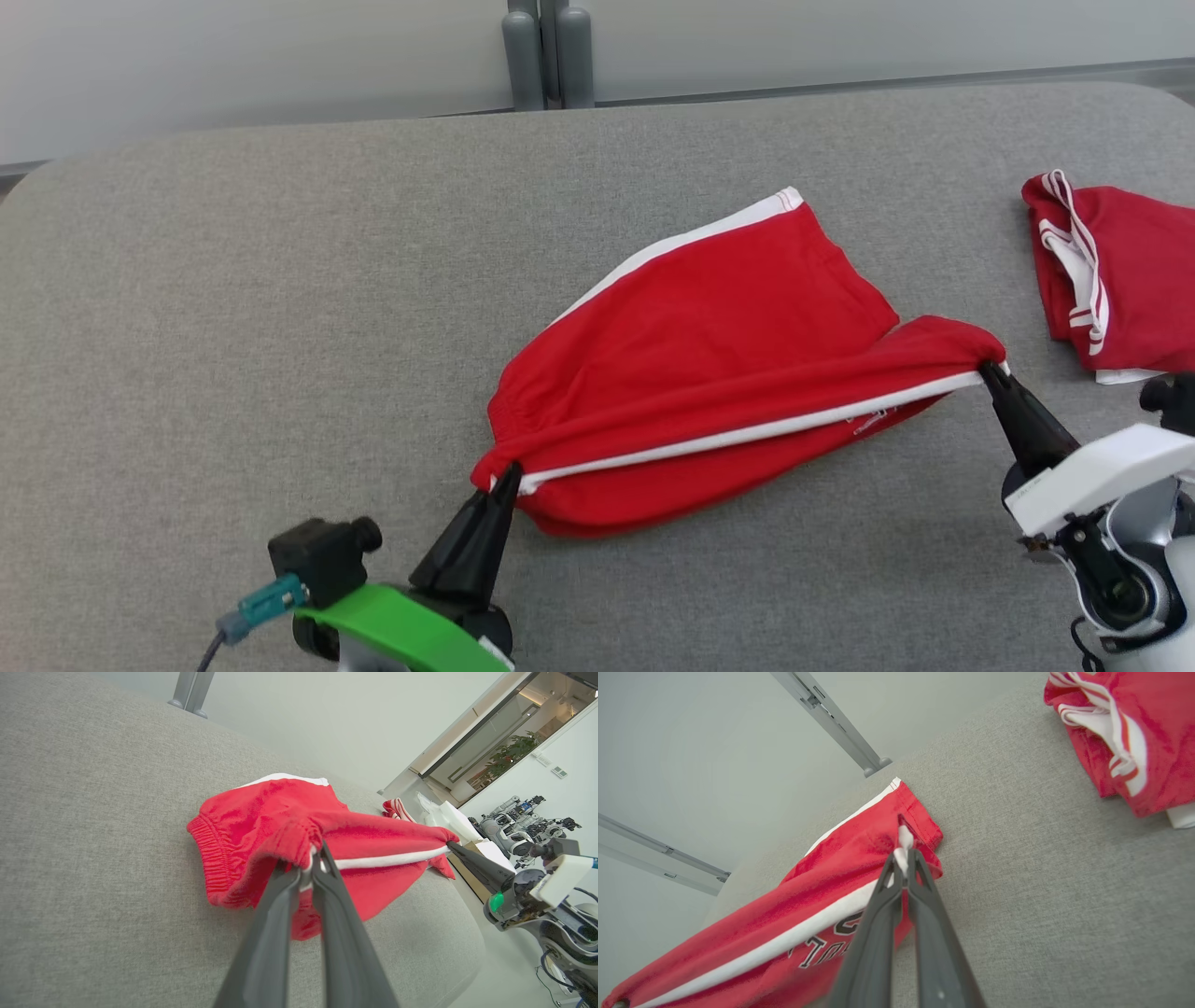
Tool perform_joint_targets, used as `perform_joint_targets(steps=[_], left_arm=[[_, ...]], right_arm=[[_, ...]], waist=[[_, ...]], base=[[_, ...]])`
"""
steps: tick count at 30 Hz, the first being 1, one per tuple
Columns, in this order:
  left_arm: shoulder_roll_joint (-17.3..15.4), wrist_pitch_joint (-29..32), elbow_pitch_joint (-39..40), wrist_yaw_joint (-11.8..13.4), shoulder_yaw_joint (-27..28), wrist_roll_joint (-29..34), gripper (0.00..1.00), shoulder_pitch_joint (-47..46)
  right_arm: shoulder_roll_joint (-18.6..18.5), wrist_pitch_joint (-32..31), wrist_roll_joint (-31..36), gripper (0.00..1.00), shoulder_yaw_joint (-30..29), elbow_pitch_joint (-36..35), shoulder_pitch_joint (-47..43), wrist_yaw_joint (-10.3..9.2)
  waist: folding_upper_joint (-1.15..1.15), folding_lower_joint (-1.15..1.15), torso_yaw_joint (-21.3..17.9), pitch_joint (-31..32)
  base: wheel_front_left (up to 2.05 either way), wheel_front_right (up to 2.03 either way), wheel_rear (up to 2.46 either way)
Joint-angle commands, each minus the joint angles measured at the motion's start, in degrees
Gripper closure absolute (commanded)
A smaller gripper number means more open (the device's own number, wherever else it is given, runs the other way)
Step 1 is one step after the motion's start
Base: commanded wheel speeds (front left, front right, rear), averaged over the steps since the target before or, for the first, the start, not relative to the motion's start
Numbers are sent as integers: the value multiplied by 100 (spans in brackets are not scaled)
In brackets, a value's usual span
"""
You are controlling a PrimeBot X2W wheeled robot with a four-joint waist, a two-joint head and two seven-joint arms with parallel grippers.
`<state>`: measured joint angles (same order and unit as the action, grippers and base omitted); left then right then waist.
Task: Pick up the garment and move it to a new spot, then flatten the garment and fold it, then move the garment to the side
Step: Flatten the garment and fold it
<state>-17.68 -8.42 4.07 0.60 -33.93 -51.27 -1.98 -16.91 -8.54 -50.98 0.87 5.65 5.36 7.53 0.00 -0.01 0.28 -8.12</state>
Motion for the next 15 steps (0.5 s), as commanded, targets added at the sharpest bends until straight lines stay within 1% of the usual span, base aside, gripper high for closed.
perform_joint_targets(steps=[1,3,7,11,15], left_arm=[[33,76,-138,46,60,-65,100,-273],[133,151,-333,11,123,-103,100,-573],[291,290,-739,-65,152,-164,100,-1101],[453,380,-1183,-168,132,-202,100,-1555],[612,399,-1587,-218,92,-165,100,-1896]], right_arm=[[70,-124,235,100,-114,238,284,-11],[243,-292,461,100,-188,559,680,-11],[472,-485,864,100,-341,1050,1322,-11],[613,-600,1159,100,-436,1311,1787,-10],[660,-687,1341,100,-458,1456,2062,-10]], waist=[[0,1,73,-141],[0,1,125,-232],[0,1,218,-417],[0,1,286,-591],[0,1,293,-694]], base=[[0,0,0],[0,0,0],[0,0,0],[0,0,0],[0,0,0]])
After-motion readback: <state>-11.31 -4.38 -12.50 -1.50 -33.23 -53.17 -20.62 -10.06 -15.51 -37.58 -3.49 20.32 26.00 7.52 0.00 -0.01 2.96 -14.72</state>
